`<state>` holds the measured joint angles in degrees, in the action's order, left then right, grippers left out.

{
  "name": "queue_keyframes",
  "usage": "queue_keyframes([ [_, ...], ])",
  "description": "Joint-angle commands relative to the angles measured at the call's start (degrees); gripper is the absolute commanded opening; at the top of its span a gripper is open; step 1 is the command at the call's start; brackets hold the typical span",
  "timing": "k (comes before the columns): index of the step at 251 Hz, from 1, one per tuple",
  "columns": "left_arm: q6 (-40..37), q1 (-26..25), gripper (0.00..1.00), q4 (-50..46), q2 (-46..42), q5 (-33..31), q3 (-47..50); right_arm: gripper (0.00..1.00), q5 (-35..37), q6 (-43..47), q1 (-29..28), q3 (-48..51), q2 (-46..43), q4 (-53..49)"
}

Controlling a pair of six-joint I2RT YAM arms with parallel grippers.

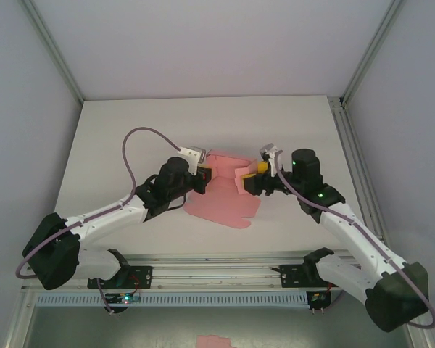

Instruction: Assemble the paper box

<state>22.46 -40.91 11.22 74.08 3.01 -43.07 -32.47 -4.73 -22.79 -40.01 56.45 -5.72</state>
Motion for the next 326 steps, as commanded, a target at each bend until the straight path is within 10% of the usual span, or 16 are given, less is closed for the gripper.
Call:
queue_keyframes([
  [1, -0.24, -0.14, 0.0, 5.74, -1.4, 4.64, -1.0, 0.59, 19.52, 3.32, -4.63, -3.17, 1.6, 0.06],
  [39, 0.64, -0.23, 0.0, 5.29, -1.75, 4.46, -1.75, 0.47, 39.43, 2.07, -9.46, -4.07, 3.28, 1.77],
  [102, 1.4, -0.71, 0.0, -1.29, -1.06, -3.53, -4.21, 0.51, 50.53, 1.03, -10.81, -6.06, 3.43, -6.86],
  [235, 0.8, -0.77, 0.0, 1.39, -1.35, 0.43, -4.1, 0.63, 14.43, 0.4, -2.58, -0.85, -1.6, -3.03],
  [326, 1.3, -0.77, 0.0, -0.6, -1.14, -2.06, -5.13, 0.73, 9.34, 1.57, -2.53, -2.76, 3.08, -1.42],
])
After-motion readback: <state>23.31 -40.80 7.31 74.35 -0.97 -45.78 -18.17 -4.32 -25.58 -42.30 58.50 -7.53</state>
